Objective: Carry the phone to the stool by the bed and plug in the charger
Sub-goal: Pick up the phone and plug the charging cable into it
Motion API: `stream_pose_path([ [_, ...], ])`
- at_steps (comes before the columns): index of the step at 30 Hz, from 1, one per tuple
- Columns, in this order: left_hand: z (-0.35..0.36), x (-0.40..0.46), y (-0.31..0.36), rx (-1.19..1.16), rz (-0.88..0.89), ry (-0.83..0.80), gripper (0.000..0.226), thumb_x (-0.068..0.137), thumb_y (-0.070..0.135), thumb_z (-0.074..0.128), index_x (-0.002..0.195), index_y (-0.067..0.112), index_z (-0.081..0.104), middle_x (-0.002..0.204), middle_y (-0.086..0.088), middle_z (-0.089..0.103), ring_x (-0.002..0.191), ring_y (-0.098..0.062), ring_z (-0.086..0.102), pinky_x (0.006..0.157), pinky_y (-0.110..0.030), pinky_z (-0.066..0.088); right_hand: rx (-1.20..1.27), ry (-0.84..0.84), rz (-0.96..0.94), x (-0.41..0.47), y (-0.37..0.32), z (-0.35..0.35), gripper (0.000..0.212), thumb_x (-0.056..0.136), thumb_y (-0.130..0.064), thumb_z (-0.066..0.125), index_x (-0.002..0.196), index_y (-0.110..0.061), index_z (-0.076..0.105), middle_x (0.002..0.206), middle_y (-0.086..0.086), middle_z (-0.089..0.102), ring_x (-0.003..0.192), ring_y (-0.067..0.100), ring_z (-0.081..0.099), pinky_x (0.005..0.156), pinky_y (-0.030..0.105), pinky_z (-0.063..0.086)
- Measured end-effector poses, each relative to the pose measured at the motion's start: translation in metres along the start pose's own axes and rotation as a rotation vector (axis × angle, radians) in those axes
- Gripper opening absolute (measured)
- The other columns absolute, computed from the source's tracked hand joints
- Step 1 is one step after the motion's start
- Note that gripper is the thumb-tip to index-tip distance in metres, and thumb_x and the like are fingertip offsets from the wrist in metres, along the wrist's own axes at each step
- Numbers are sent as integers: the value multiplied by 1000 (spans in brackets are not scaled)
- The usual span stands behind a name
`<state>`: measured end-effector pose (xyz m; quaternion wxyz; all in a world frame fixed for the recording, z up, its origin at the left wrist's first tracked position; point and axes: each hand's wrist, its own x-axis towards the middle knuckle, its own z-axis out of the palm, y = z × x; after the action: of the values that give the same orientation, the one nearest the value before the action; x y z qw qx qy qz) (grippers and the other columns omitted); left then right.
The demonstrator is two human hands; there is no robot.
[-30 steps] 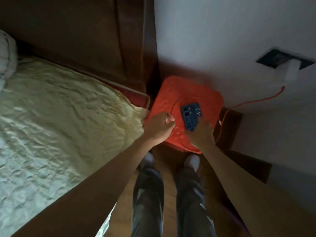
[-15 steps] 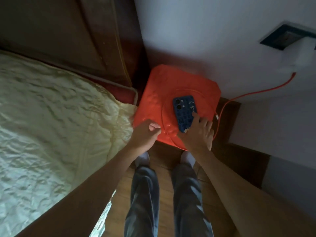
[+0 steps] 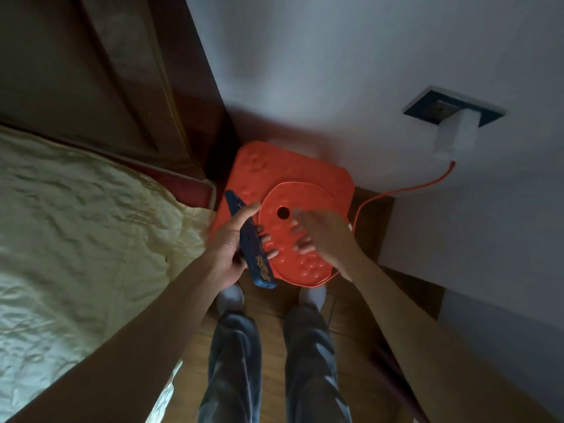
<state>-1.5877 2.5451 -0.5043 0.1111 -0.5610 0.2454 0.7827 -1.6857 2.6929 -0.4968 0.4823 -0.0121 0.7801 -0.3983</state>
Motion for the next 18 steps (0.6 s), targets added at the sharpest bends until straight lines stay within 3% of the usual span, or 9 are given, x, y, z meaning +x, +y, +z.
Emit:
stream_pose_path([
  [2,-3,2,-3,-38,12,51,55,74,36,76,121,17,57,96,-9,59,109,-31,62,85,-56,55,-329,301,9,22,7,-15,33,94,-25,55,122,-7,59,117,20,65,102,36,65,89,45,51],
  [3,-4,2,-4,-55,11,56,56,73,36,76,122,18,56,98,-9,59,111,-31,61,84,-56,55,-468,359,20,32,11,-21,39,93,-19,55,127,-3,52,126,23,57,110,40,59,92,44,46],
  [6,-8,3,-2,-104,9,59,66,69,40,79,127,20,54,101,-9,58,107,-28,62,85,-57,55,-662,335,84,54,24,-24,48,91,-16,61,129,2,40,132,25,44,113,46,55,89,45,45],
  [9,-7,4,3,-160,0,43,76,65,44,81,131,19,52,93,-7,52,92,-25,59,86,-58,53,-740,349,114,64,38,-18,54,90,-21,66,130,2,38,132,25,42,111,48,57,87,46,47],
  [12,0,3,9,-224,-3,17,77,65,45,80,131,18,52,92,-8,50,87,-25,56,84,-59,53,-776,410,120,65,50,-12,35,95,-12,51,127,2,45,130,25,48,111,48,58,85,47,48],
  [14,5,-1,15,-275,-2,-9,72,64,44,81,127,19,54,94,-10,51,89,-27,57,81,-60,54,-802,410,123,61,55,-9,29,95,-8,43,121,1,54,126,24,54,110,46,59,84,46,49],
  [18,11,-16,27,-363,-15,-80,62,62,43,84,109,15,54,86,-11,52,90,-29,58,81,-61,53,-724,484,-15,38,37,-5,23,95,-18,47,111,-7,60,108,22,64,96,43,63,73,40,46],
])
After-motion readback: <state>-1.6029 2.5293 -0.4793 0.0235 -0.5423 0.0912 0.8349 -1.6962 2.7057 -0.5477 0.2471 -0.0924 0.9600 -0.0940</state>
